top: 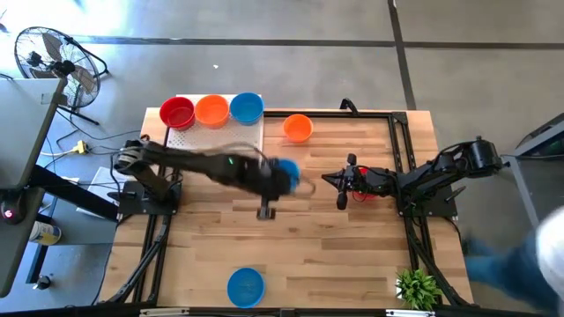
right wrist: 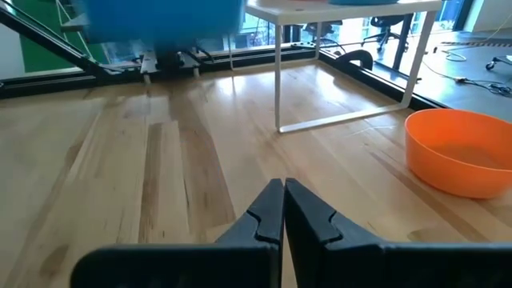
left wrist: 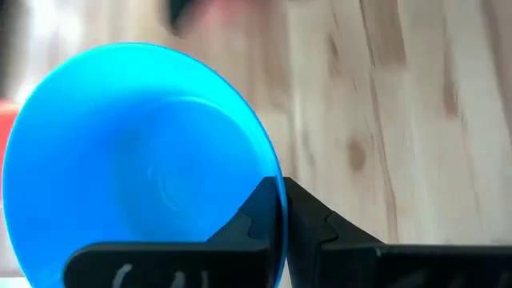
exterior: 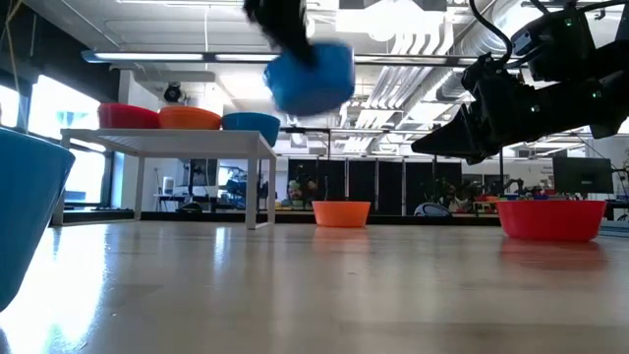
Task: Pick & Place Mini bowls
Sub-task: Stack the blue bowl on top of the other blue bowls on the shelf
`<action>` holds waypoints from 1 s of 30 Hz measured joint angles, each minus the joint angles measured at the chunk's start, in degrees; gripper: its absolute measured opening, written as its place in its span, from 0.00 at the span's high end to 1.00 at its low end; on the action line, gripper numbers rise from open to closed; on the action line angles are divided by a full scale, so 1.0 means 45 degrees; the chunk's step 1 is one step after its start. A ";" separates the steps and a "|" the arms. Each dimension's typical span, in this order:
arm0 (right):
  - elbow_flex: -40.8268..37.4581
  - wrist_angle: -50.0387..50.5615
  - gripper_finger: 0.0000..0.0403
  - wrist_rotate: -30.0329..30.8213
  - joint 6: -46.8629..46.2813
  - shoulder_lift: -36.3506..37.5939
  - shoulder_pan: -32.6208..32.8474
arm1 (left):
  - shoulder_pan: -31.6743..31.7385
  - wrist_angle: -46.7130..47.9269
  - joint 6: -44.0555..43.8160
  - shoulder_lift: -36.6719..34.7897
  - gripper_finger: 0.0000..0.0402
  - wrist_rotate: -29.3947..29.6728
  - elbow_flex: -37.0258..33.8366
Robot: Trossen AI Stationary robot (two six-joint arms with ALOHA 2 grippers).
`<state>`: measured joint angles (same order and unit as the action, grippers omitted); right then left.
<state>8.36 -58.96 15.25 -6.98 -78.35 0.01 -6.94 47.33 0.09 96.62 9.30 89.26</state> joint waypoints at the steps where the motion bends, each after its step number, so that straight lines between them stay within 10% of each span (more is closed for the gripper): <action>1: 0.0000 0.0005 1.00 0.0000 0.0000 0.0000 -0.0003 | 0.0289 0.0372 0.0109 -0.0131 0.99 0.0001 0.0470; 11: 0.0005 0.0010 1.00 -0.0089 0.0000 -0.0005 -0.0003 | 0.4466 0.4199 0.0631 -0.0184 0.99 0.1057 0.4865; 20: 0.0005 0.0010 1.00 -0.0141 0.0000 -0.0003 -0.0002 | 0.8121 0.5195 0.0818 -0.0062 1.00 -0.0434 0.4978; 30: 0.0005 0.0013 0.99 -0.0144 0.0000 -0.0005 -0.0003 | 0.8560 0.5628 0.1013 0.0714 1.00 -0.0990 0.4963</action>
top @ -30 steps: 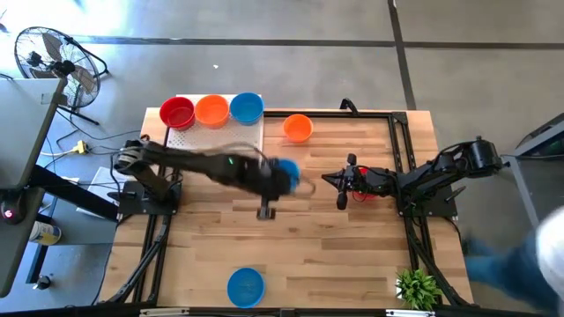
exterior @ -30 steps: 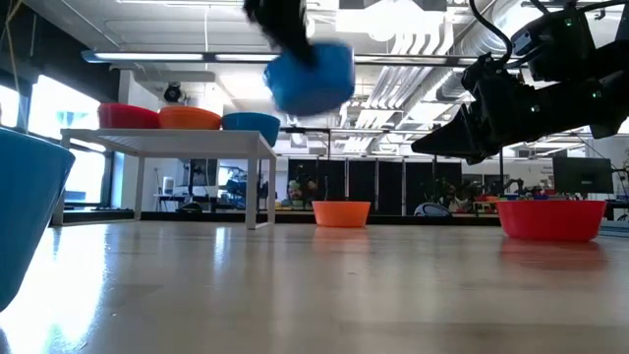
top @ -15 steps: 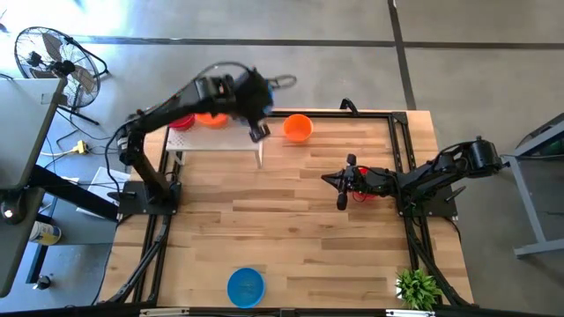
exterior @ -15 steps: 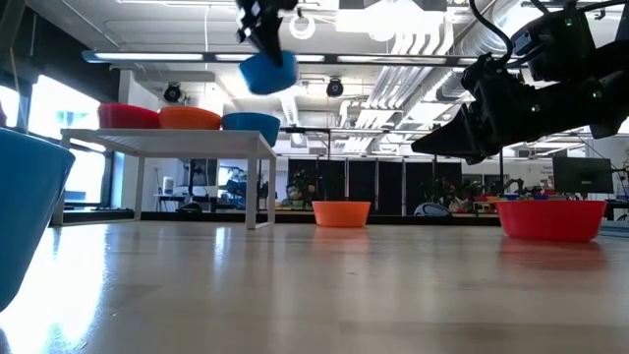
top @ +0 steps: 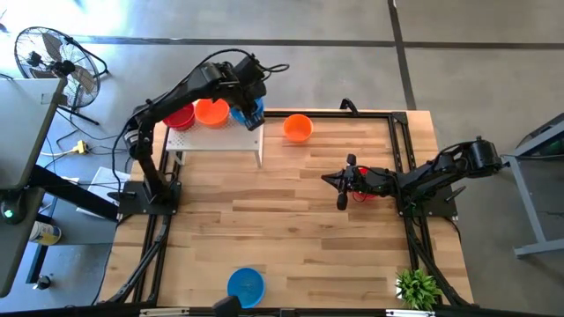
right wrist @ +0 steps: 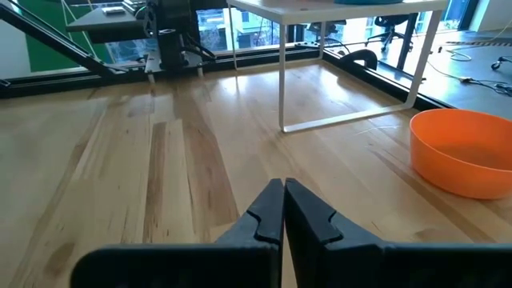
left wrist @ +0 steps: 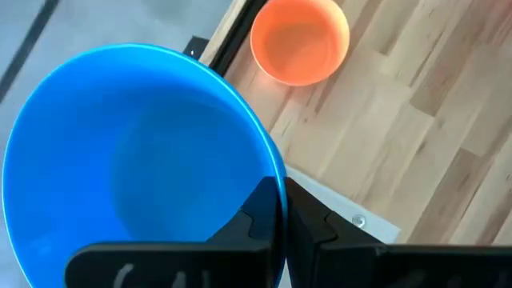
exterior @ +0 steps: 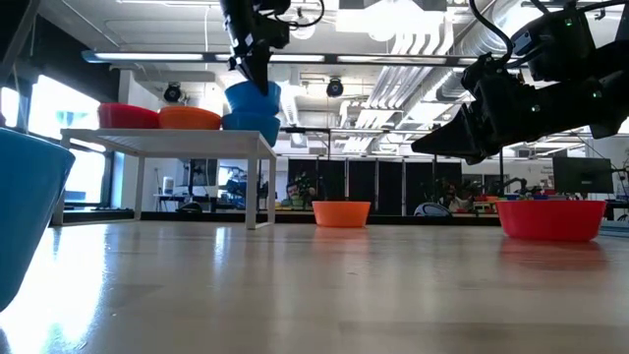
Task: Pick & Place Mini bowls
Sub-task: Stack the blue bowl on top of the other blue bowls on the shelf
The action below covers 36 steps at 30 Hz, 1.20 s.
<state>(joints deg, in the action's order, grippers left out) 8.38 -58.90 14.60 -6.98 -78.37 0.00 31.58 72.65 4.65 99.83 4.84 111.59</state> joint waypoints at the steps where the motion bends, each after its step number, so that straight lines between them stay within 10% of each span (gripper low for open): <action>1: 0.0000 -0.0003 0.99 -0.0002 0.0000 0.0000 -0.0001 | -0.0016 -0.0040 0.0023 -0.0012 1.00 0.0008 0.0002; 19: 0.0000 -0.0003 1.00 -0.0039 0.0097 0.0001 0.0008 | 0.0067 -0.0837 -0.0323 0.0165 0.99 0.0039 -0.1399; 36: 0.0000 -0.0003 1.00 -0.0041 0.0136 0.0000 0.0008 | -0.0119 -0.0548 -0.0312 0.0160 0.67 0.0644 -0.0650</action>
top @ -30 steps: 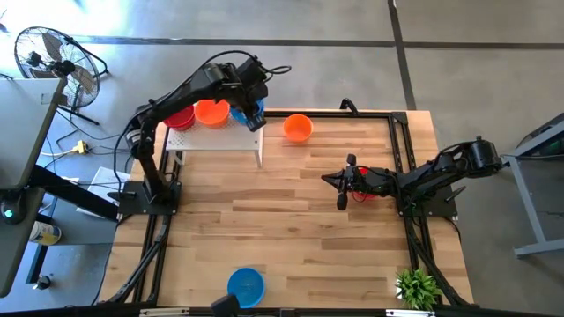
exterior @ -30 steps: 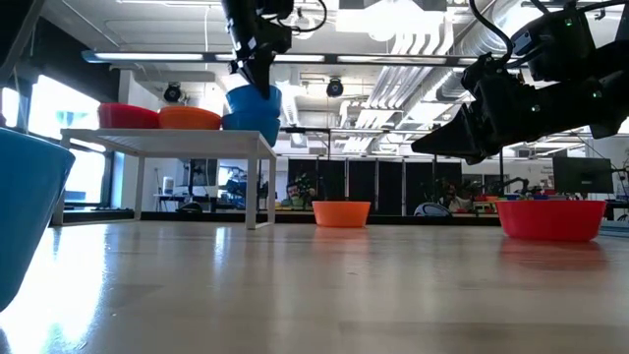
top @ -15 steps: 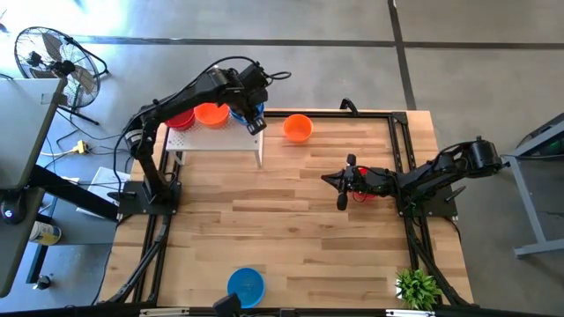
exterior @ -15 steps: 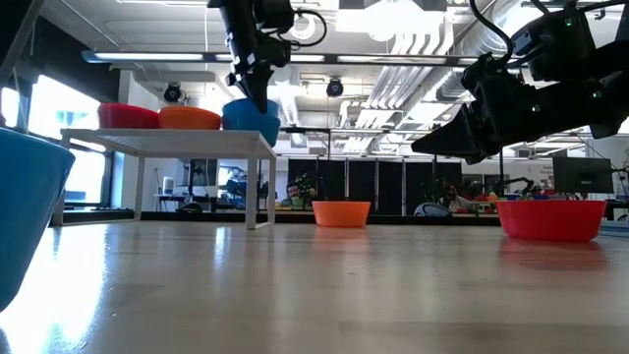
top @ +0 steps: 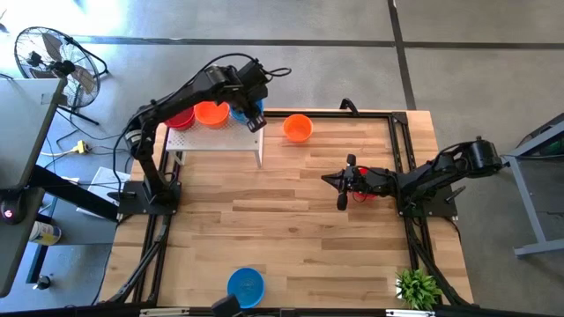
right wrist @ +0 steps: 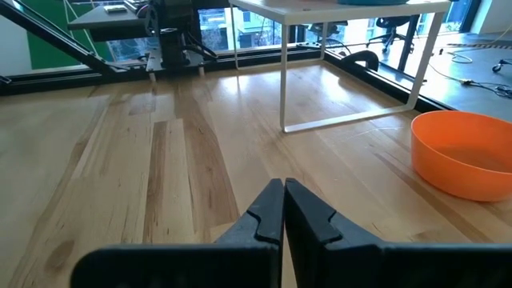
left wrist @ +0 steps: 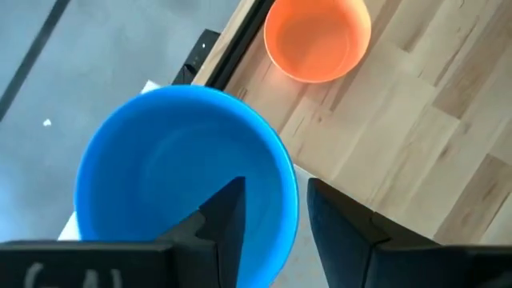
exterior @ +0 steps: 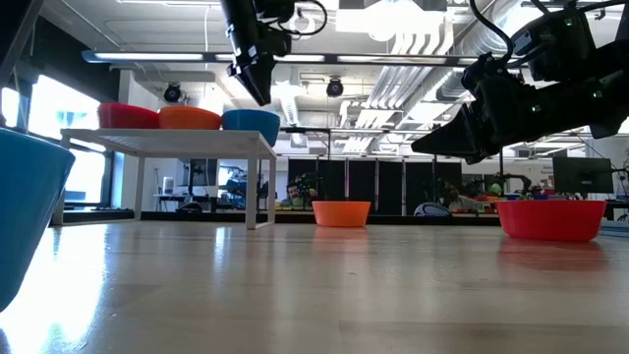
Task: Pick & Place Mini bowls
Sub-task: Stack the blue bowl on top of the other blue bowls on the shelf
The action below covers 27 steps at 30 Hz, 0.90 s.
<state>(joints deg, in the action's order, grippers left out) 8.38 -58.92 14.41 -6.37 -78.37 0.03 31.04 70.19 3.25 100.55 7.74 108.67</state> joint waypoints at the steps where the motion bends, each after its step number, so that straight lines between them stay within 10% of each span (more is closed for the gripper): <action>1: 0.0000 0.0000 1.00 0.0000 0.0000 0.0002 0.0000 | -0.0062 0.0068 0.0009 -0.0004 0.67 0.0075 0.0120; 14: 0.0000 0.0061 1.00 -0.0267 0.0082 0.0000 0.0000 | -0.3825 -0.3195 0.0338 -0.2143 0.99 -0.0015 -0.3433; 27: 0.0000 0.0092 1.00 -0.0282 -0.0141 0.0000 0.0005 | -0.8342 -0.5852 -0.1127 -0.3051 0.96 -0.2049 -0.6898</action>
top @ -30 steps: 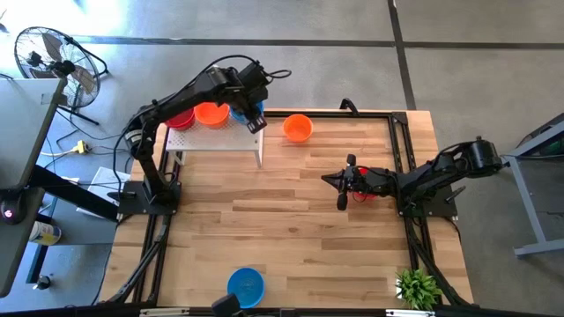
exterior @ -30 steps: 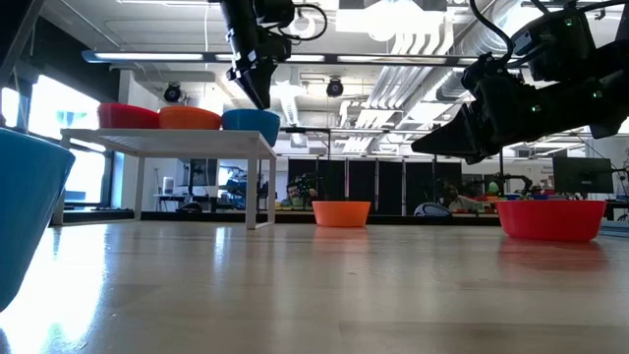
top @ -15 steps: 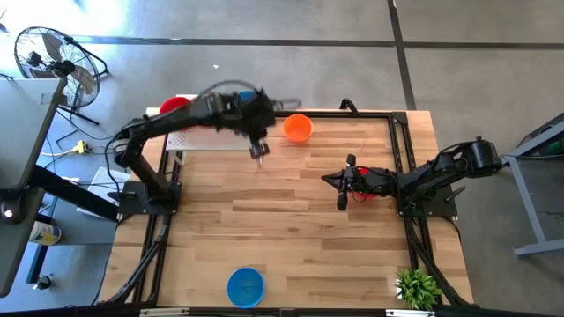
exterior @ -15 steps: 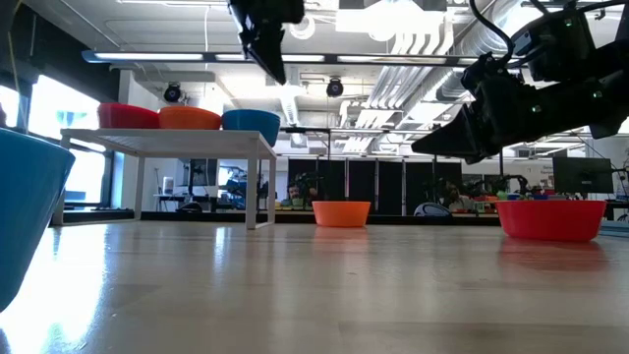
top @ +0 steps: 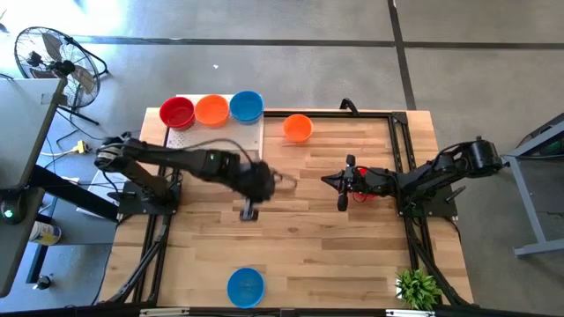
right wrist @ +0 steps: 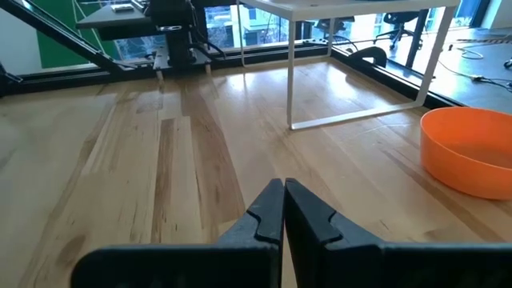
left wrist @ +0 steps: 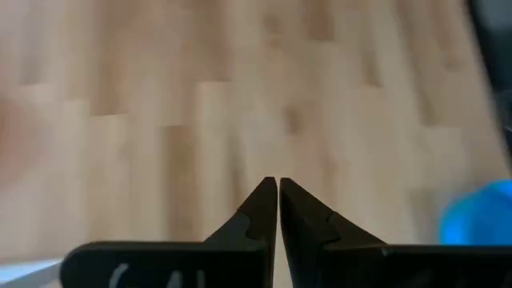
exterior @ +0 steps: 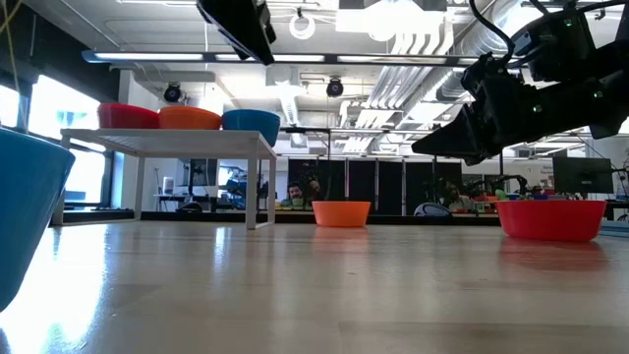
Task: Pick & Place Mini bowls
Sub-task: Stack the blue bowl on top of the other blue bowls on the shelf
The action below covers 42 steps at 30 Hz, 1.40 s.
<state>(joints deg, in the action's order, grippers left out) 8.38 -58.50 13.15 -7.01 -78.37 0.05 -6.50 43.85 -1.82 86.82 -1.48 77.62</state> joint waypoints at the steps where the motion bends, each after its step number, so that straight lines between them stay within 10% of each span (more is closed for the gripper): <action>1: 0.0000 0.0000 1.00 0.0000 -0.0005 0.0000 0.0000 | -0.0288 -0.0045 0.0000 0.0086 0.96 -0.0226 0.0000; 24: 0.0000 0.0042 1.00 0.0034 -0.0102 0.0000 0.0000 | -0.4427 0.0680 -0.4241 0.1743 0.96 -0.0935 -0.0010; 42: 0.0000 0.0136 1.00 -0.0016 -0.0146 0.0000 0.0000 | -0.5271 -0.0501 -0.6988 0.4267 0.58 -0.2338 0.0011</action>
<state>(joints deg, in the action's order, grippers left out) 8.38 -57.89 13.08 -7.66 -78.37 0.05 -30.22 41.60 -33.27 106.03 -12.00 77.68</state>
